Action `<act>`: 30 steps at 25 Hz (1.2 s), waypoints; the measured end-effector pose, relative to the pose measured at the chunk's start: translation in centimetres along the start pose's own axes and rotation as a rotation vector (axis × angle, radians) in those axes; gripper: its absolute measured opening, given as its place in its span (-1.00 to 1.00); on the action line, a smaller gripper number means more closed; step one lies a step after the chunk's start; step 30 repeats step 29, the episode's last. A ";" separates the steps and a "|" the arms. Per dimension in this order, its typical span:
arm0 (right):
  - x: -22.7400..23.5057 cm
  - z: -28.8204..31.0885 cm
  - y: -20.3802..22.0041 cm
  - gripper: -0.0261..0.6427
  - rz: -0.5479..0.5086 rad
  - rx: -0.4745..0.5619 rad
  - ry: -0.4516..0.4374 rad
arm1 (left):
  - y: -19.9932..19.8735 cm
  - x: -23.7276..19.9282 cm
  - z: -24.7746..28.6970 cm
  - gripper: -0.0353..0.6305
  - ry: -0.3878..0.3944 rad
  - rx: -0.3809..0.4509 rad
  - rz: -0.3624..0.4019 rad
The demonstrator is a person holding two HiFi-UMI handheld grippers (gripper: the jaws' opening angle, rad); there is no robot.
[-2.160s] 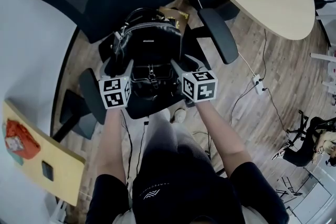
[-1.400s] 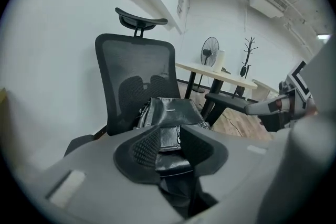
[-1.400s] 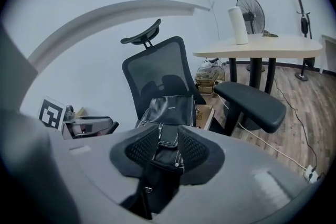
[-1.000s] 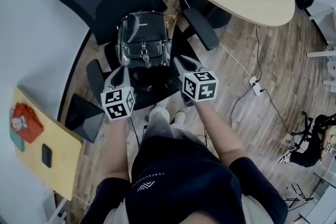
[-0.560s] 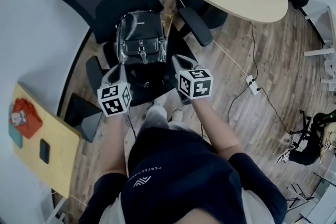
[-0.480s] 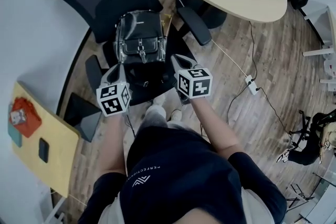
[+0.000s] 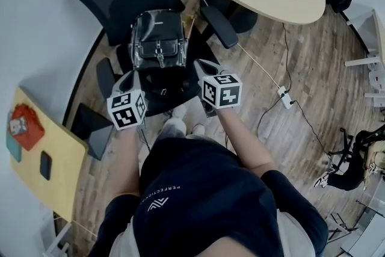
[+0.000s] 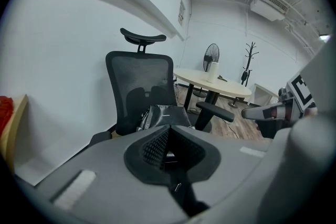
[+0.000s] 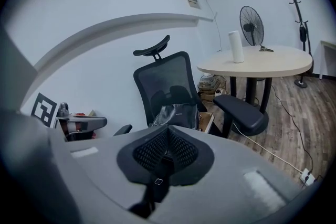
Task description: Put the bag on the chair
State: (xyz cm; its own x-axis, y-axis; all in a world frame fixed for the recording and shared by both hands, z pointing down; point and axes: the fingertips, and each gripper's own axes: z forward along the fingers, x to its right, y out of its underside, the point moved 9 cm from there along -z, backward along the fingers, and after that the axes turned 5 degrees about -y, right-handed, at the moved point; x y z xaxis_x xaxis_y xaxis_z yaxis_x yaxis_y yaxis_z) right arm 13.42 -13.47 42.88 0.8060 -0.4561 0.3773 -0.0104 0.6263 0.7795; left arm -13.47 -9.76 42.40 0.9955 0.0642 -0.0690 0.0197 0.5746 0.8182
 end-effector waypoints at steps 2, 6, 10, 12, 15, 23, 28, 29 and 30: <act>0.0 -0.2 0.0 -0.92 -0.003 0.000 -0.006 | -0.2 0.2 -0.3 -0.85 -0.002 0.005 -0.001; -0.2 -0.4 0.1 -0.92 -0.008 -0.003 -0.017 | -0.6 0.8 -0.8 -0.85 0.002 0.017 -0.002; -0.5 -0.4 0.0 -0.92 -0.012 -0.001 -0.022 | -0.6 1.1 -1.2 -0.85 0.009 0.020 0.001; -0.6 -0.4 -0.2 -0.92 -0.013 0.001 -0.023 | -0.5 1.1 -1.2 -0.85 0.011 0.016 0.004; -0.6 -0.5 -0.1 -0.92 -0.012 0.001 -0.020 | -0.3 1.0 -1.4 -0.85 0.011 0.008 0.010; -0.4 -0.7 0.1 -0.92 -0.003 -0.014 -0.003 | -0.1 1.1 -1.5 -0.85 0.013 0.001 0.013; -0.3 -0.8 0.0 -0.92 0.002 -0.016 0.003 | -0.3 1.0 -1.5 -0.85 0.019 -0.004 0.019; -0.3 -0.8 0.0 -0.92 0.004 -0.016 0.004 | -0.3 1.0 -1.5 -0.85 0.019 -0.005 0.019; -0.3 -0.8 0.0 -0.92 0.004 -0.016 0.004 | -0.3 1.0 -1.5 -0.85 0.019 -0.005 0.019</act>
